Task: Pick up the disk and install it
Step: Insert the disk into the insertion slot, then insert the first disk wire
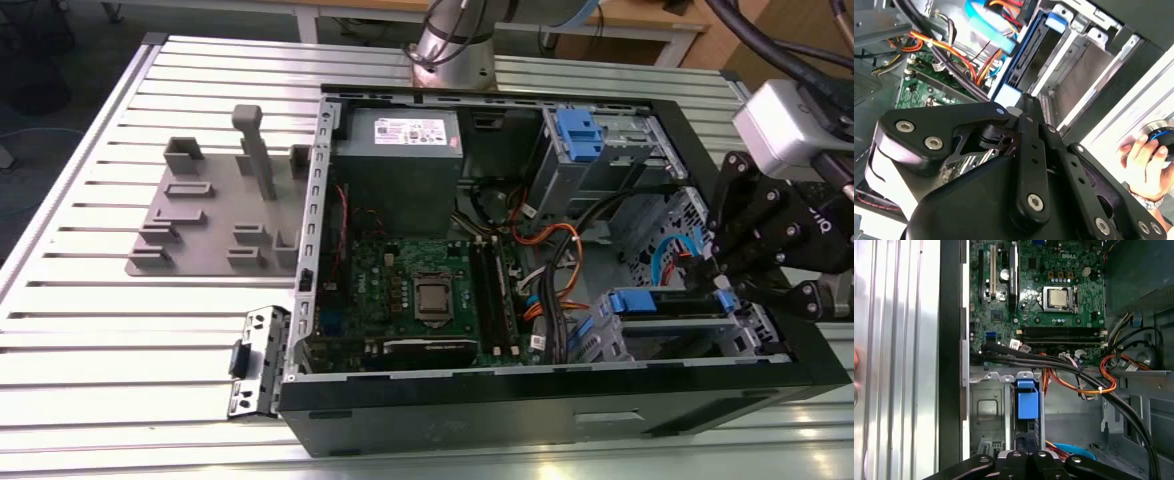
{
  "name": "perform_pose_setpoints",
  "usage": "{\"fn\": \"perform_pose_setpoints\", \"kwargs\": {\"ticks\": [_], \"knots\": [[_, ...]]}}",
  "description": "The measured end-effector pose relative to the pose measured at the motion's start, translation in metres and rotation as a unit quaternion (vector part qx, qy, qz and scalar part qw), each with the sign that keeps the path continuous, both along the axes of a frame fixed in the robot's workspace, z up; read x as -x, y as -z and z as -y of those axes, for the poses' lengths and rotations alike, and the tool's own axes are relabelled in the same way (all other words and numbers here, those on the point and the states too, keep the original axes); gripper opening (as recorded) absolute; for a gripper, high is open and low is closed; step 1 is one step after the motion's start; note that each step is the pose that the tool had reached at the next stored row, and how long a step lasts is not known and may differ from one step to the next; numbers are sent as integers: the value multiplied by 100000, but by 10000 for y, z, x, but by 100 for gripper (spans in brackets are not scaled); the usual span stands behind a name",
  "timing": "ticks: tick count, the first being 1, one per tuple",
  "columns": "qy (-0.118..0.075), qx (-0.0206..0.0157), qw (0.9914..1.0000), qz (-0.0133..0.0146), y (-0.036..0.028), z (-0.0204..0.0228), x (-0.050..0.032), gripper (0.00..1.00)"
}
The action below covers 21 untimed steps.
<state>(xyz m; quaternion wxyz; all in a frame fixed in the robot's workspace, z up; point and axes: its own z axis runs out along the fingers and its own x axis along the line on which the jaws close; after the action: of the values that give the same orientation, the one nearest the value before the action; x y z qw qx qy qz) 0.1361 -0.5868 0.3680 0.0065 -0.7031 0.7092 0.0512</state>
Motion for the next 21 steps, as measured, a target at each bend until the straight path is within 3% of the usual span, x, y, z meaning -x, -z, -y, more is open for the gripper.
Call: {"fn": "perform_pose_setpoints", "kwargs": {"ticks": [7, 10, 21], "knots": [[3, 12, 100000, -18, 127, -2, -158, 10], [4, 21, 100000, -17, 145, -5, -223, 10], [5, 20, 100000, -16, 146, -6, -243, 10]]}}
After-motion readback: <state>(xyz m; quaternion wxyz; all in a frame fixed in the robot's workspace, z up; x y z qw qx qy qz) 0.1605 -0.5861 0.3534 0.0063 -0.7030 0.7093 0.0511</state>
